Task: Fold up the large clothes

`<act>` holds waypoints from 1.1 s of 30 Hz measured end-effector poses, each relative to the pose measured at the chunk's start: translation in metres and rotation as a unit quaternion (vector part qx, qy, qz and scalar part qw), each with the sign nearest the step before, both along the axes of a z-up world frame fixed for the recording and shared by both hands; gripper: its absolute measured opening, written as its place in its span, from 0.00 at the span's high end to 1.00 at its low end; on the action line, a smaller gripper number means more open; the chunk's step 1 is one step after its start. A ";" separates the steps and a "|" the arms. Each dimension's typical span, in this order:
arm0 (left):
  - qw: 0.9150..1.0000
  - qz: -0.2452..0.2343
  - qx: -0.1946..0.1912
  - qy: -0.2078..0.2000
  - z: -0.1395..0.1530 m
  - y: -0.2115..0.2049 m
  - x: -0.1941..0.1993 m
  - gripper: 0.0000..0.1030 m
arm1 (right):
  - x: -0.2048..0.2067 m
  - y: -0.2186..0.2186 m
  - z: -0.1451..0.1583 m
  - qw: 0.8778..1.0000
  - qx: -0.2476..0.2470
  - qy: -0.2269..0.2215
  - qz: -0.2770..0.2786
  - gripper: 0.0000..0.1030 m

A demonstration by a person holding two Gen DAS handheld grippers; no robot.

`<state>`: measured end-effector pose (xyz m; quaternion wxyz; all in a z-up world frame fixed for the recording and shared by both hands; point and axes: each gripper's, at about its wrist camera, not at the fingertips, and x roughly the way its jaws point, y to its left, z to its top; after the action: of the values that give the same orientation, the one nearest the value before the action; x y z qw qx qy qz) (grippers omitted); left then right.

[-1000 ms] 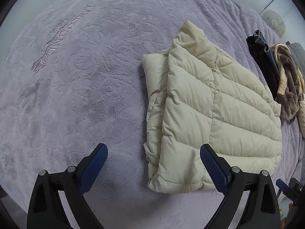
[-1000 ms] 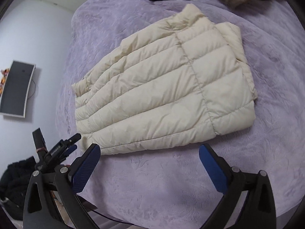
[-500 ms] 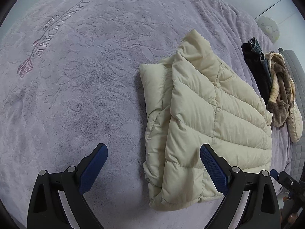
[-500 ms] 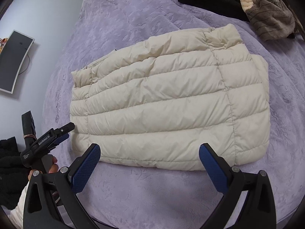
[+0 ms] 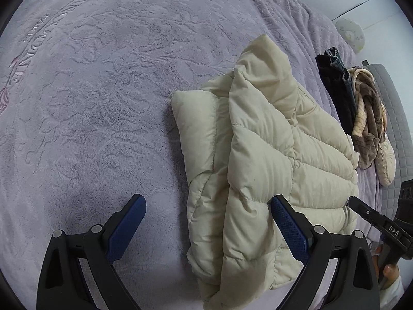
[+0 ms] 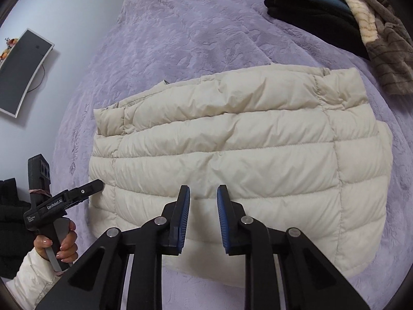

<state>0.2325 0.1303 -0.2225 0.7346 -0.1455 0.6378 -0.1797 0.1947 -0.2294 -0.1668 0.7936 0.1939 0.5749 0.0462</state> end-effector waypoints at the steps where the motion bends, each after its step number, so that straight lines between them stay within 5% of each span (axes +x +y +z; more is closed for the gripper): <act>1: 1.000 -0.002 -0.004 0.003 -0.003 0.000 0.002 0.05 | 0.003 0.002 -0.006 1.000 -0.001 0.003 0.002 0.77; 11: 0.998 -0.037 -0.043 0.002 -0.026 -0.014 0.014 0.05 | 0.014 0.000 -0.063 0.999 0.010 0.034 0.007 0.80; 20: 0.996 -0.066 -0.055 -0.006 -0.029 -0.039 0.021 0.06 | 0.011 -0.006 -0.080 0.999 0.035 0.026 -0.008 0.81; 22: 0.995 -0.082 -0.062 -0.006 -0.025 -0.050 0.021 0.25 | 0.012 -0.005 -0.082 0.999 0.036 0.026 -0.007 0.81; 24: 0.993 -0.092 -0.067 -0.004 -0.020 -0.059 0.020 0.53 | 0.013 -0.008 -0.084 0.999 0.039 0.025 -0.007 0.81; 26: 0.993 -0.100 -0.068 -0.011 -0.011 -0.065 0.018 0.67 | 0.009 -0.012 -0.085 0.999 0.044 0.022 -0.007 0.82; 29: 0.992 -0.106 -0.066 -0.019 0.005 -0.072 0.013 0.76 | 0.002 -0.017 -0.086 0.998 0.053 0.018 -0.009 0.82; 33: 0.989 -0.094 -0.110 -0.023 0.034 -0.073 0.007 0.77 | -0.003 -0.028 -0.090 0.997 0.076 0.010 -0.010 0.82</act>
<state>0.2394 0.0568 -0.1886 0.7081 -0.1607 0.6083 -0.3204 0.1913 -0.2573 -0.2571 0.7710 0.2604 0.5756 0.0798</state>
